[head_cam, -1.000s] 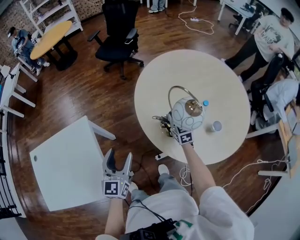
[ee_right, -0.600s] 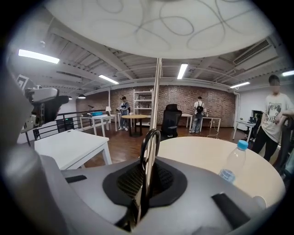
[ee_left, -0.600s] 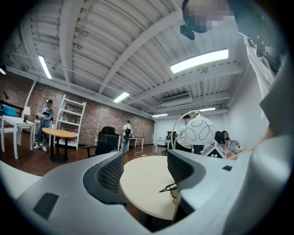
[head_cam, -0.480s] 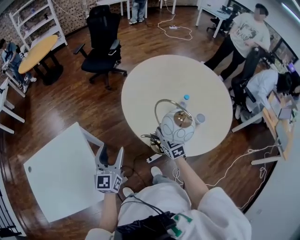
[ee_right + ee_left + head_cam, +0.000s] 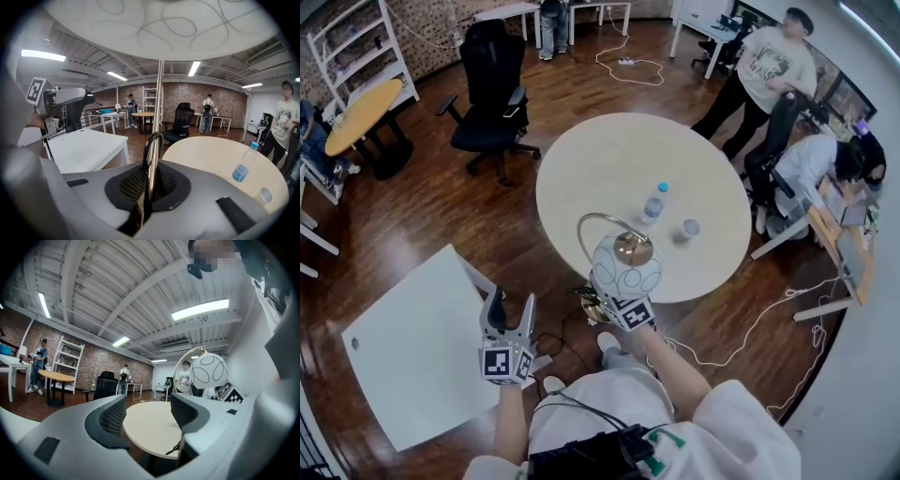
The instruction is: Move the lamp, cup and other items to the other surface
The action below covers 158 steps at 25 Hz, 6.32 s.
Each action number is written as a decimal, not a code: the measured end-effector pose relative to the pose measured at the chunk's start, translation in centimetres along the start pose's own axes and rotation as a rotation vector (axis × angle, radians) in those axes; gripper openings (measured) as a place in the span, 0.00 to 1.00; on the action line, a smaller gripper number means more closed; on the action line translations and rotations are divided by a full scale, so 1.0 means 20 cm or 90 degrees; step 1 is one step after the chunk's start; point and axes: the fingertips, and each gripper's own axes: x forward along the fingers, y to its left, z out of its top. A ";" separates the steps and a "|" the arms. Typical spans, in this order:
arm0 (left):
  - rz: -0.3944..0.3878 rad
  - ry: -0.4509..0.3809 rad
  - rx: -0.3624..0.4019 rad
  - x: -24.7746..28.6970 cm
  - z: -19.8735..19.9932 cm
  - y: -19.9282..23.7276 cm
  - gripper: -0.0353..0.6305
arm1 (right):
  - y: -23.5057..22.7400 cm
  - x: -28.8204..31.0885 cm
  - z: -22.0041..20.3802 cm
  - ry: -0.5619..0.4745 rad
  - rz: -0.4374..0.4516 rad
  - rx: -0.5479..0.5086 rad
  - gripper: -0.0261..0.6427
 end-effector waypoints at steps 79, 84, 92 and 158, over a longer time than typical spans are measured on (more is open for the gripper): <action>0.231 -0.014 0.041 -1.04 0.15 0.71 0.53 | 1.32 0.18 0.83 -0.345 0.267 0.005 0.71; 0.113 -0.034 0.031 -0.59 0.19 0.43 0.54 | 0.83 -0.11 0.76 -0.368 0.141 0.038 0.71; -0.088 -0.048 0.009 0.05 0.24 -0.06 0.53 | 0.08 -0.60 0.65 -0.421 -0.096 0.063 0.71; -0.151 0.072 0.056 1.06 -0.20 -0.86 0.52 | -1.95 0.04 -0.14 -0.113 -0.247 0.125 0.27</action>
